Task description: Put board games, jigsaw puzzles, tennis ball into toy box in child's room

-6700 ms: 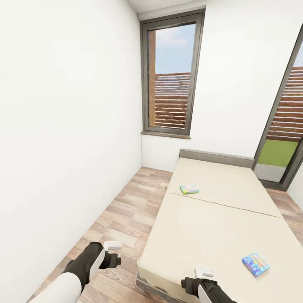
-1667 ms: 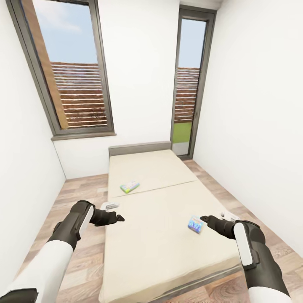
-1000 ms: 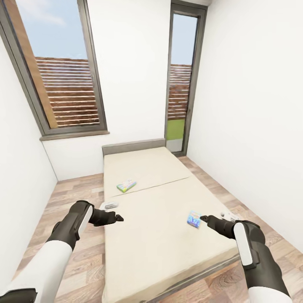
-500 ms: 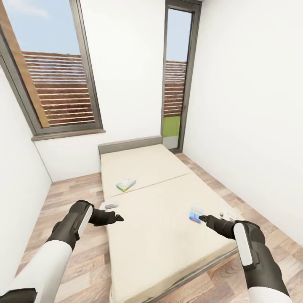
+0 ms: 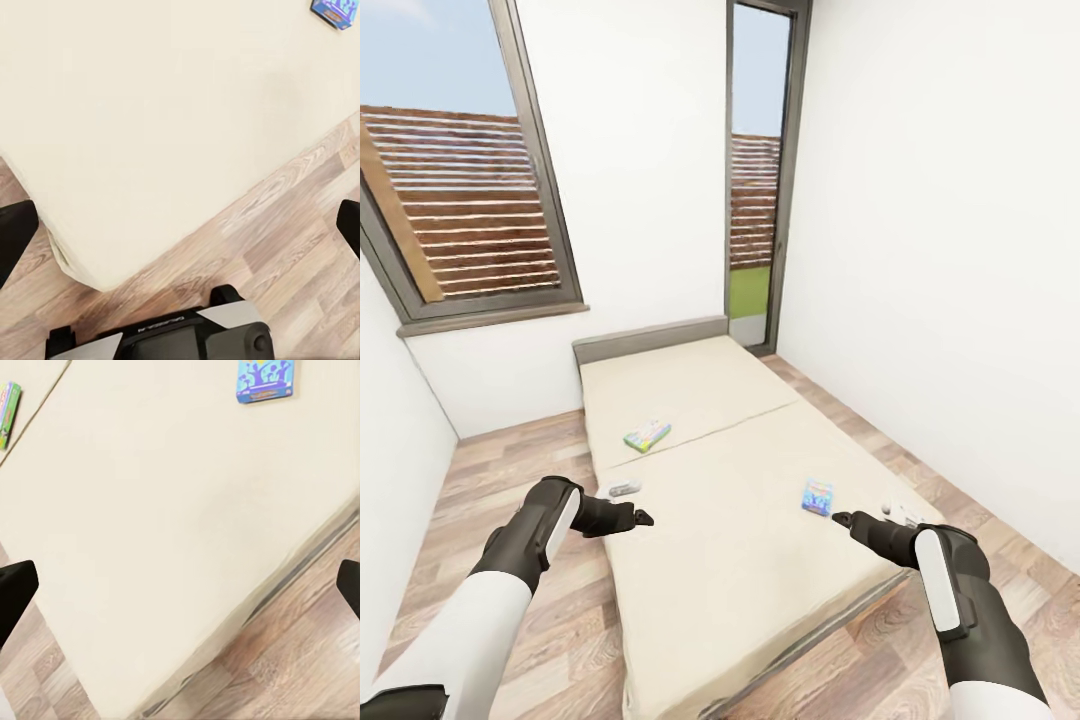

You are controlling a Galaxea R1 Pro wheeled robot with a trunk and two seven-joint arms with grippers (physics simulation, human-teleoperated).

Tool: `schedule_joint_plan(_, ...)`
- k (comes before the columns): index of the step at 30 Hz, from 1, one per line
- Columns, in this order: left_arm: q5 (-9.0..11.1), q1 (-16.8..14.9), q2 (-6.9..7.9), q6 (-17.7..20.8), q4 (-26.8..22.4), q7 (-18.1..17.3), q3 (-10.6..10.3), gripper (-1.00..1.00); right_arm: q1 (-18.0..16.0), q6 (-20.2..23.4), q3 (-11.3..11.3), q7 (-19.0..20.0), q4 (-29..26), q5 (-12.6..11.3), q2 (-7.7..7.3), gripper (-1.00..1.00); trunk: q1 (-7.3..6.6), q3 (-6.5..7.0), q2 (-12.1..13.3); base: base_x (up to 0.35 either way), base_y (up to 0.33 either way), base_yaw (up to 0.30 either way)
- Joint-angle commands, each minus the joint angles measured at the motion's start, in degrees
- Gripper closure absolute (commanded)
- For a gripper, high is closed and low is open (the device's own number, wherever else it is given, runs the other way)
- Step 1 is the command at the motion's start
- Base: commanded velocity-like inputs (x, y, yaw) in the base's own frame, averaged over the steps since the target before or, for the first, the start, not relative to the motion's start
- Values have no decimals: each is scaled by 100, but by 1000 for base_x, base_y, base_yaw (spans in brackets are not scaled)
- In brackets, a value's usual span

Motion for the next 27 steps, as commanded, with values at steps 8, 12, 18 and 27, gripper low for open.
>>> schedule_joint_plan(8,3,-4,0,31,-5,-13,9,-100,-8,28,-15,9,-1,-1,5,-100,3,-82,-13,0,74,-154)
schedule_joint_plan(12,3,-5,0,24,-6,-13,9,-100,-8,23,-15,8,1,-1,10,-100,3,-116,-13,10,199,-155)
schedule_joint_plan(18,2,-5,0,-65,-5,-13,1,-100,-8,25,-17,8,1,-1,7,-100,3,-168,-13,24,113,-155)
schedule_joint_plan(27,2,-5,0,-90,-5,-13,2,-100,-7,20,-18,8,1,-1,8,-100,3,-245,-13,3,21,-155)
